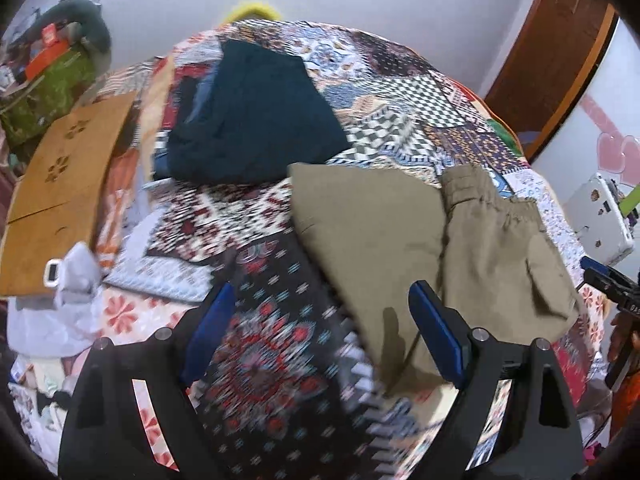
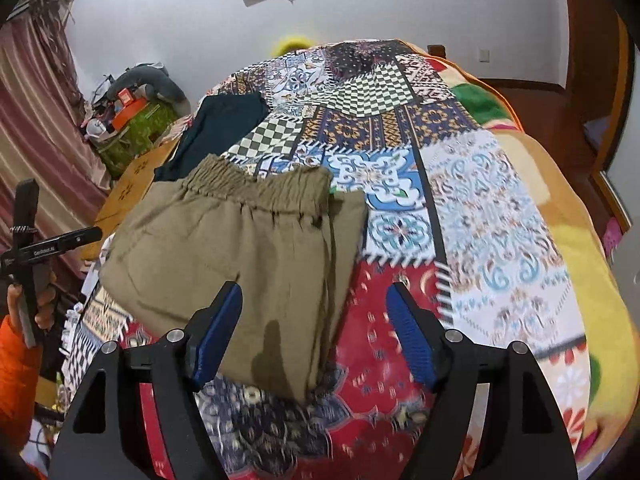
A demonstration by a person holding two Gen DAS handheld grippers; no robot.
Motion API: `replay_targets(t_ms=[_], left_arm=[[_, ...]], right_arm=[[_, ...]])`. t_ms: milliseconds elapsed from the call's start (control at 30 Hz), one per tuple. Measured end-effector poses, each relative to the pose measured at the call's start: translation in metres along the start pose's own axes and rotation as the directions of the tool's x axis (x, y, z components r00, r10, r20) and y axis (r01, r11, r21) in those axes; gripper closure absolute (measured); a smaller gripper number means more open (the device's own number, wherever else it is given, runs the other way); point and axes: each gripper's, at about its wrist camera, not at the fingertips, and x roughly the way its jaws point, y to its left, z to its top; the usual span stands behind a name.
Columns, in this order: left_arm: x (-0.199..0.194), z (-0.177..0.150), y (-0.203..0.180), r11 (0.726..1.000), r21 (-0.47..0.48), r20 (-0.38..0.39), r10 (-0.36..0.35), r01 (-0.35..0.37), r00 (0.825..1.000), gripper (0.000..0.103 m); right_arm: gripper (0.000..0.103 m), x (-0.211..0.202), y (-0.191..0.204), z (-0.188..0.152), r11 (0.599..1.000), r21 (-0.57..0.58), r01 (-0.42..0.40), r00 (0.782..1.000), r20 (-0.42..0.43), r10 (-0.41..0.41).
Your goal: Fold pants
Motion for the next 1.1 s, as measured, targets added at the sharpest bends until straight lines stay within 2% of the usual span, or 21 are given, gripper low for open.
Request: replay_targets(t_ms=[233, 367, 433, 600, 633, 667, 733, 767, 900, 933, 967, 1033, 1100], left_arm=[[0.048, 0.021, -0.007, 0.998, -0.024, -0.089, -0.056, 0.054, 0.994, 0.014], [0.070, 0.024, -0.007, 0.994, -0.044, -0.140, -0.102, 0.097, 0.985, 0.020], [0.074, 0.026, -0.007, 0.992, -0.063, -0.141, -0.118, 0.111, 0.983, 0.022], [0.075, 0.031, -0.013, 0.992, -0.049, -0.120, -0.118, 0.112, 0.986, 0.038], [0.074, 0.032, -0.015, 0.994, -0.044, -0.116, -0.108, 0.103, 0.987, 0.043], [0.073, 0.033, -0.016, 0.994, -0.042, -0.114, -0.105, 0.101, 0.988, 0.052], [0.072, 0.034, -0.018, 0.991, -0.043, -0.117, -0.130, 0.126, 0.985, 0.065], [0.072, 0.035, -0.021, 0.993, -0.034, -0.112, -0.116, 0.113, 0.987, 0.068], [0.070, 0.035, -0.033, 0.996, 0.022, -0.096, -0.082, 0.084, 0.992, 0.077], [0.070, 0.036, -0.034, 0.996, 0.026, -0.094, -0.079, 0.082, 0.992, 0.083], [0.068, 0.037, -0.035, 0.997, 0.029, -0.087, -0.073, 0.076, 0.993, 0.087], [0.064, 0.038, -0.036, 0.997, 0.035, -0.071, -0.069, 0.071, 0.995, 0.092], [0.056, 0.039, -0.040, 0.996, 0.056, -0.047, -0.062, 0.064, 0.997, 0.094]], right_arm=[[0.030, 0.035, -0.007, 0.010, 0.999, 0.043, -0.029, 0.998, -0.049, 0.031], [0.030, 0.054, -0.015, 0.009, 0.994, 0.094, -0.064, 0.993, -0.088, 0.072], [0.026, 0.062, -0.018, 0.009, 0.990, 0.112, -0.089, 0.989, -0.106, 0.101], [0.024, 0.071, -0.025, 0.012, 0.980, 0.138, -0.145, 0.980, -0.114, 0.162], [0.024, 0.072, -0.025, 0.012, 0.979, 0.136, -0.151, 0.979, -0.115, 0.167], [0.024, 0.072, -0.025, 0.014, 0.979, 0.133, -0.155, 0.979, -0.113, 0.171], [0.034, 0.073, -0.024, 0.014, 0.976, 0.125, -0.176, 0.976, -0.110, 0.190], [0.037, 0.074, -0.024, 0.016, 0.974, 0.125, -0.187, 0.973, -0.110, 0.201], [0.058, 0.076, -0.023, 0.019, 0.971, 0.124, -0.203, 0.970, -0.112, 0.217], [0.064, 0.076, -0.023, 0.019, 0.972, 0.124, -0.200, 0.970, -0.112, 0.214], [0.066, 0.076, -0.024, 0.020, 0.972, 0.122, -0.199, 0.971, -0.112, 0.213], [0.077, 0.074, -0.022, 0.020, 0.974, 0.112, -0.194, 0.973, -0.103, 0.206], [0.084, 0.071, -0.019, 0.022, 0.979, 0.088, -0.185, 0.976, -0.096, 0.193]])
